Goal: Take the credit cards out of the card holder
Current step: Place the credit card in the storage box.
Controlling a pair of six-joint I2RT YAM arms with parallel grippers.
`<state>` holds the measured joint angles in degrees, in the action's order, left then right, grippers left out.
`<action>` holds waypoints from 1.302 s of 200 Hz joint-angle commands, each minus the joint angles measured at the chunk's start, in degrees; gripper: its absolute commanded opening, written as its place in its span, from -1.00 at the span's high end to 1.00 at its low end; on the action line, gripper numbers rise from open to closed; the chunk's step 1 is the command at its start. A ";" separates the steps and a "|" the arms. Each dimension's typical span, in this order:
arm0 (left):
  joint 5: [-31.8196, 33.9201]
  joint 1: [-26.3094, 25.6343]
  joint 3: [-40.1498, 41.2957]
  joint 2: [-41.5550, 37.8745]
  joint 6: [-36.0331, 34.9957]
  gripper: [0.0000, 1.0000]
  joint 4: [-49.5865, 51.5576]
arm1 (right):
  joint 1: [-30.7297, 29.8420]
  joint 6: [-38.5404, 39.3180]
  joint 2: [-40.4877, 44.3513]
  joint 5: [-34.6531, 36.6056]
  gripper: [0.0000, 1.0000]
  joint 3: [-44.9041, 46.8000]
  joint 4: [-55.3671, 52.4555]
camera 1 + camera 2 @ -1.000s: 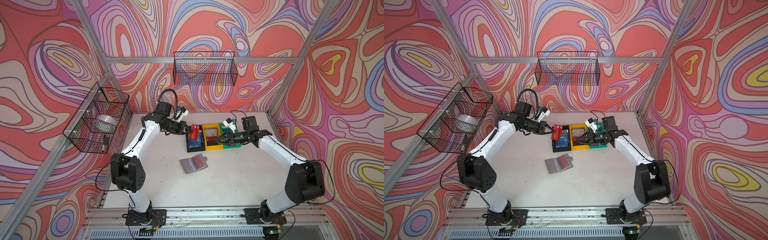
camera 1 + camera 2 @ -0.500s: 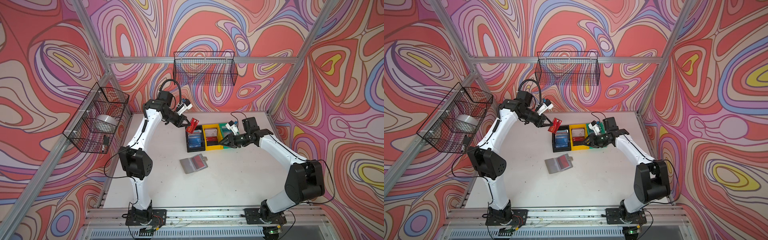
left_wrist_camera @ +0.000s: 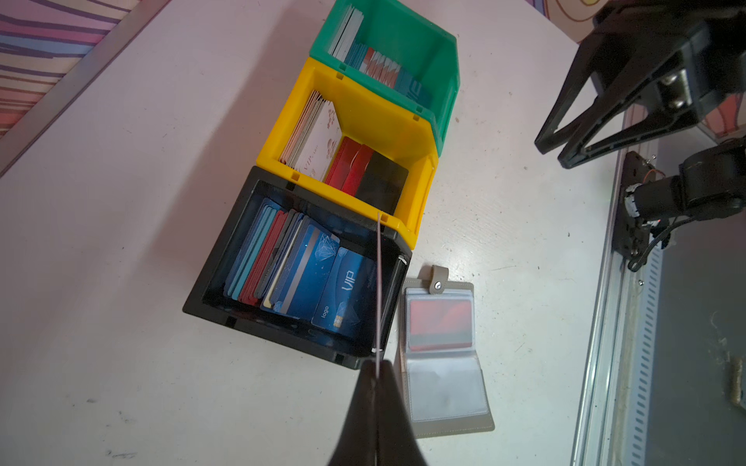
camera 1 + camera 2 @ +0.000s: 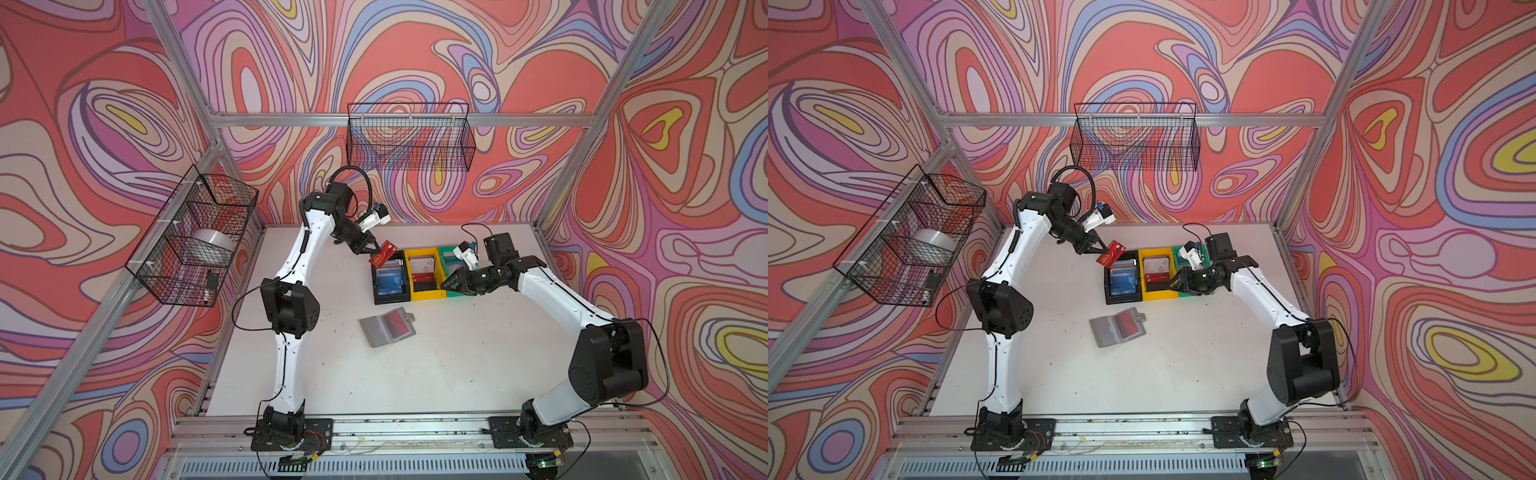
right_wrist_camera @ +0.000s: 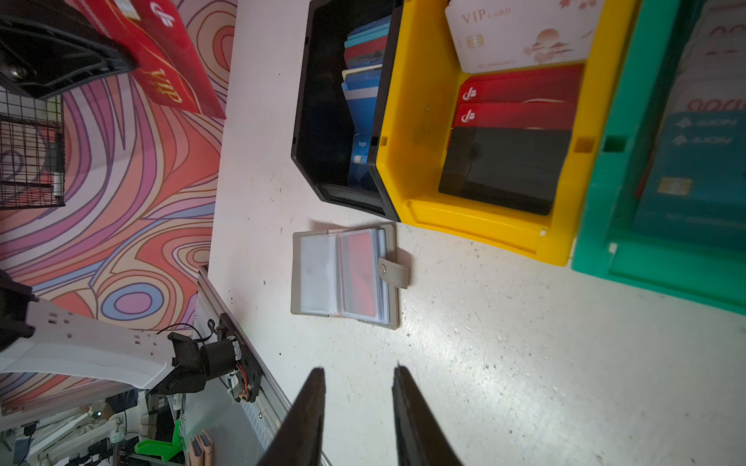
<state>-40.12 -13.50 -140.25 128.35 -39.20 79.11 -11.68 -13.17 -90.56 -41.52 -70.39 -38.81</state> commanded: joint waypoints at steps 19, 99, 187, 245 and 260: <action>3.31 0.13 -2.06 2.41 -8.78 1.00 3.73 | 0.23 -2.16 -1.74 1.19 0.39 -1.46 2.40; 2.34 -0.09 2.32 3.15 -11.02 1.00 -2.83 | 0.21 -4.32 -5.56 -0.14 0.40 -2.63 5.06; 2.39 -2.40 12.30 -0.92 -10.90 1.00 -12.48 | 0.22 -3.31 -6.03 -0.93 0.40 -2.38 5.20; 3.84 -3.18 11.92 0.98 -11.86 1.00 -14.60 | 0.20 -3.26 -6.07 -0.84 0.40 -2.19 5.17; 3.32 -3.25 11.90 1.62 -12.02 1.00 -14.65 | 0.22 -3.25 -6.36 -0.91 0.41 -2.26 5.32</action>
<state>-36.12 -16.21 -127.92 130.50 -49.21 64.55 -11.68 -17.02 -96.25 -41.95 -72.42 -34.02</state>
